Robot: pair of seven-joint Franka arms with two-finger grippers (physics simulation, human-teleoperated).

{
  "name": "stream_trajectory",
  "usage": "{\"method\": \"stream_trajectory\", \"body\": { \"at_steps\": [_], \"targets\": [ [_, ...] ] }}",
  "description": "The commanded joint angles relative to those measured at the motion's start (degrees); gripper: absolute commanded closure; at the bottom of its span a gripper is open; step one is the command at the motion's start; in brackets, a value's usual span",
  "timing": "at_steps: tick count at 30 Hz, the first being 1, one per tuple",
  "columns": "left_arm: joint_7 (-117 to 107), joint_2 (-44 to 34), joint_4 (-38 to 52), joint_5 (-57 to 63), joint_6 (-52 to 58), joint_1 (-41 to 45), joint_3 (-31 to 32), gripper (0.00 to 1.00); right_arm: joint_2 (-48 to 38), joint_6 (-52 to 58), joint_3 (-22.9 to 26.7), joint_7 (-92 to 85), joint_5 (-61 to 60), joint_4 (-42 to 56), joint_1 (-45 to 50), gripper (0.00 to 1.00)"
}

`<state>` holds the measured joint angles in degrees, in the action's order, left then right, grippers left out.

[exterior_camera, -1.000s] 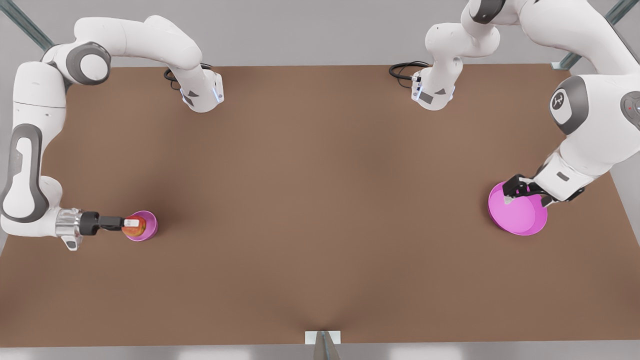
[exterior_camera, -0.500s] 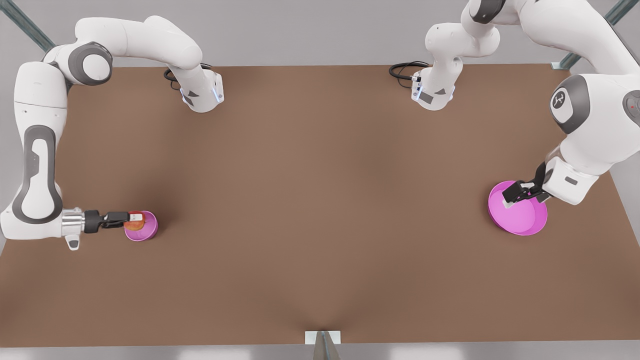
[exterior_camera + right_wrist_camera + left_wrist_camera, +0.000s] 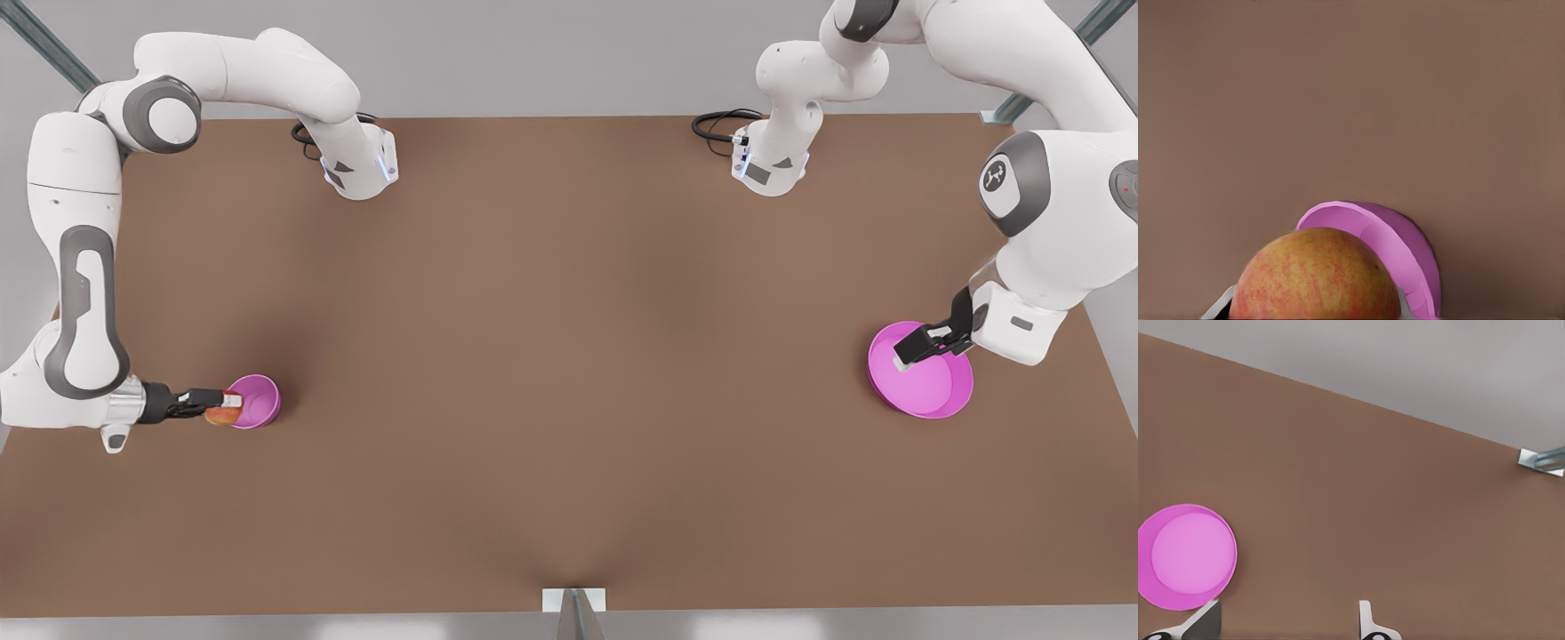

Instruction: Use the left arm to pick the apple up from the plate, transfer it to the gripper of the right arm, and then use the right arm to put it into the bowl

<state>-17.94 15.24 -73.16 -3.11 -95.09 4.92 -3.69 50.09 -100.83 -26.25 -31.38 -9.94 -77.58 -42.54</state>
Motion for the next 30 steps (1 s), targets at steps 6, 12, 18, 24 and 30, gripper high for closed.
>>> {"method": "stream_trajectory", "body": {
  "at_steps": [6,12,18,24,30],
  "targets": [
    [-4.9,-0.1,0.0,0.0,0.3,-0.1,0.0,0.0,-0.2,-1.1,0.0,0.2,1.1,0.1,0.2,0.0],
    [-4.9,-0.1,0.0,0.0,0.3,-0.1,0.0,0.0,-17.5,2.5,-6.6,14.8,12.0,-0.4,3.9,0.0],
    [-0.7,0.1,-0.1,-0.1,0.4,0.0,0.0,0.0,-46.3,7.8,20.4,31.7,9.9,-11.8,38.1,0.0],
    [14.7,1.6,0.0,0.2,0.7,0.4,0.2,0.0,-44.6,7.2,28.9,31.7,9.9,-10.8,46.7,0.0],
    [14.6,1.6,0.0,0.3,0.8,0.4,0.2,0.0,-44.8,5.6,27.7,31.6,10.0,-12.3,45.6,0.0]
  ]
}}
